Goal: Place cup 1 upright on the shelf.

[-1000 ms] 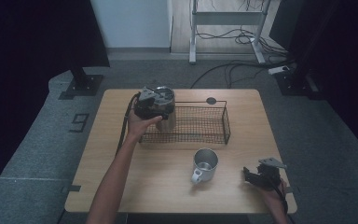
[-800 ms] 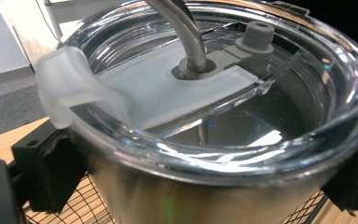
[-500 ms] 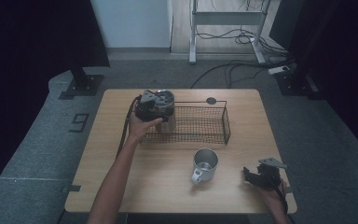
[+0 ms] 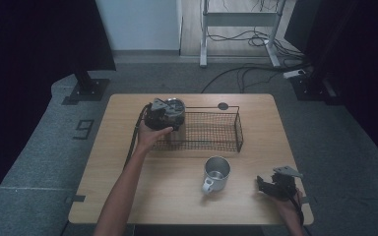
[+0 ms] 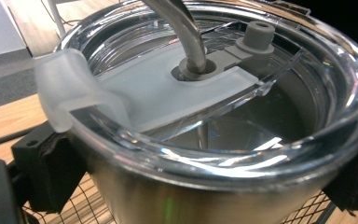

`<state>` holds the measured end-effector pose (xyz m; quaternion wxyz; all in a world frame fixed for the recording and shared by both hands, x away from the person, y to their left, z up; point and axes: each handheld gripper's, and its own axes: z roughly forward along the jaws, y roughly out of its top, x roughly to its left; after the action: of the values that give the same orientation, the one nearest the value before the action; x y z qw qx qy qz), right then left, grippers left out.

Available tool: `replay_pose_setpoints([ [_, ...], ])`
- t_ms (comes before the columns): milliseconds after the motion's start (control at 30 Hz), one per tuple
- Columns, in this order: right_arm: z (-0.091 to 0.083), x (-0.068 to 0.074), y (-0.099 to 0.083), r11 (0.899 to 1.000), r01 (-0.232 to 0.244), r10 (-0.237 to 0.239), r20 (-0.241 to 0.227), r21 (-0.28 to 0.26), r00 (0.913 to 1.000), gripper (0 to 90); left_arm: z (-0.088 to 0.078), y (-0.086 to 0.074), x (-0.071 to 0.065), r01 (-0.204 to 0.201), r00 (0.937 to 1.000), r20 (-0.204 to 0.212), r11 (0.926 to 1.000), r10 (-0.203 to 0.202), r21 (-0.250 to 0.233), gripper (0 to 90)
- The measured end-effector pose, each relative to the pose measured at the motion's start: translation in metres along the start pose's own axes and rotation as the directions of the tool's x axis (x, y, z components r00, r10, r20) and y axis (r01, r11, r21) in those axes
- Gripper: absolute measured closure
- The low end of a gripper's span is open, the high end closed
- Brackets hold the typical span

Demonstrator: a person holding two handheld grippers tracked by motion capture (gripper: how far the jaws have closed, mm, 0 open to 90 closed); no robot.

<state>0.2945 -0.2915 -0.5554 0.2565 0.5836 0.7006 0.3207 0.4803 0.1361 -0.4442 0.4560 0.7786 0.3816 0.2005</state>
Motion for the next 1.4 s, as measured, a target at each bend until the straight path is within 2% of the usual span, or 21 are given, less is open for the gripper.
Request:
replay_pose_setpoints([
  [633, 0.0, 0.0, 0.0, 1.0, 0.0, 0.0, 0.0, 0.0, 1.0, 19.5, 0.009, -0.008, -0.001, 0.009, 0.9999, -0.013, 0.999, -0.008, 0.043, 4.2],
  [967, 0.0, 0.0, 0.0, 1.0, 0.0, 0.0, 0.0, 0.0, 1.0, 19.5, 0.01, -0.012, -0.004, -0.005, 0.9999, -0.009, 0.9988, 0.006, 0.05, 3.8],
  [1400, 0.0, 0.0, 0.0, 1.0, 0.0, 0.0, 0.0, 0.0, 1.0, 19.5, 0.005, -0.014, -0.003, 0.034, 0.9993, 0.013, 0.9988, -0.035, 0.035, 0.0],
])
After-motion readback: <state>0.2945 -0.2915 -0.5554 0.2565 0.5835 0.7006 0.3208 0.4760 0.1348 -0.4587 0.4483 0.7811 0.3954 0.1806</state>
